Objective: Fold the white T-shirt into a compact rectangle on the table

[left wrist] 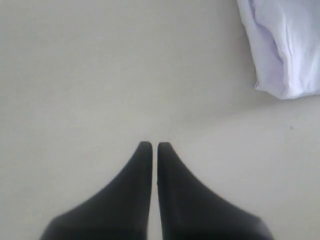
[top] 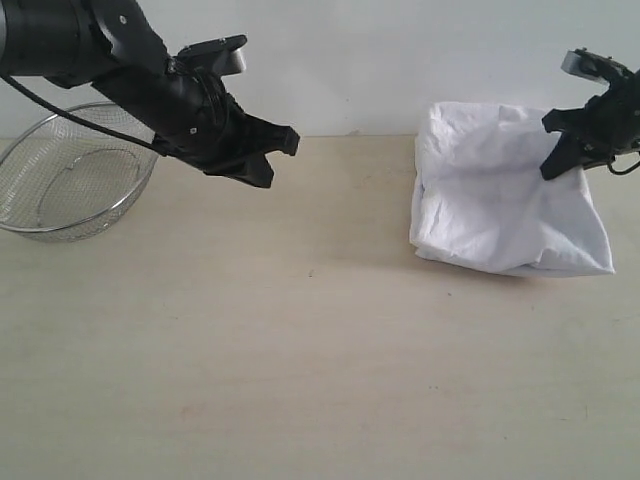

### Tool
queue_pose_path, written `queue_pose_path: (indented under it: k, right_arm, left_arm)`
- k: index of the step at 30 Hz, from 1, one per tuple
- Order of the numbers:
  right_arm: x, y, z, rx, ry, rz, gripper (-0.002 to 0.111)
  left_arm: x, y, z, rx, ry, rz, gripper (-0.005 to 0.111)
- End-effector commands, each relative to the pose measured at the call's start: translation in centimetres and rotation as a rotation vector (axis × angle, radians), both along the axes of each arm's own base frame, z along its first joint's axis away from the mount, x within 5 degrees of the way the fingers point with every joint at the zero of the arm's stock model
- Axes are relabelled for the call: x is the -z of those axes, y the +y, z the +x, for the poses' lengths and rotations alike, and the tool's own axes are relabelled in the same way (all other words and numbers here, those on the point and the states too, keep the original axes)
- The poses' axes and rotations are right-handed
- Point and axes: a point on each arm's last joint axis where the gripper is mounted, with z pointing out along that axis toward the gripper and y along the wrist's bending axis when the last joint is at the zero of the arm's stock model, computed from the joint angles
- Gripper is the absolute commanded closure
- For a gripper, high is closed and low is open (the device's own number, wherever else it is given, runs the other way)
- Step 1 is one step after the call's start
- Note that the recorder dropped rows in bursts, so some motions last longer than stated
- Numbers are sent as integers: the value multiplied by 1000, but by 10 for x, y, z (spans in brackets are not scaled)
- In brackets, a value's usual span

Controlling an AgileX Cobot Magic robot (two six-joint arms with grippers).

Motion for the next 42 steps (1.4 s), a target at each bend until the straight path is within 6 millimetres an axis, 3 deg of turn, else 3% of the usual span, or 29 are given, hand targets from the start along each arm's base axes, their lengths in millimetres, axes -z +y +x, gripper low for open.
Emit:
queue_pose_path:
  k: [1, 8, 18, 24, 33, 42]
  right_arm:
    - [15, 0, 2, -14, 18, 12, 108]
    - [21, 16, 7, -65, 25, 5, 108]
    - [27, 11, 7, -39, 43, -34, 108]
    - [47, 11, 7, -55, 68, -24, 108]
    - [52, 14, 7, -72, 81, -17, 108]
    - [54, 33, 11, -154, 88, -85, 108]
  left_arm:
    - [-16, 1, -2, -1, -40, -21, 102]
    - [-19, 1, -3, 1, -42, -23, 102]
    - [-18, 3, -4, 18, -45, 9, 102]
    - [-16, 8, -2, 15, -58, 63, 102]
    - [-16, 33, 8, -88, -47, 54, 102]
    - [1, 53, 4, -135, -3, 70, 102]
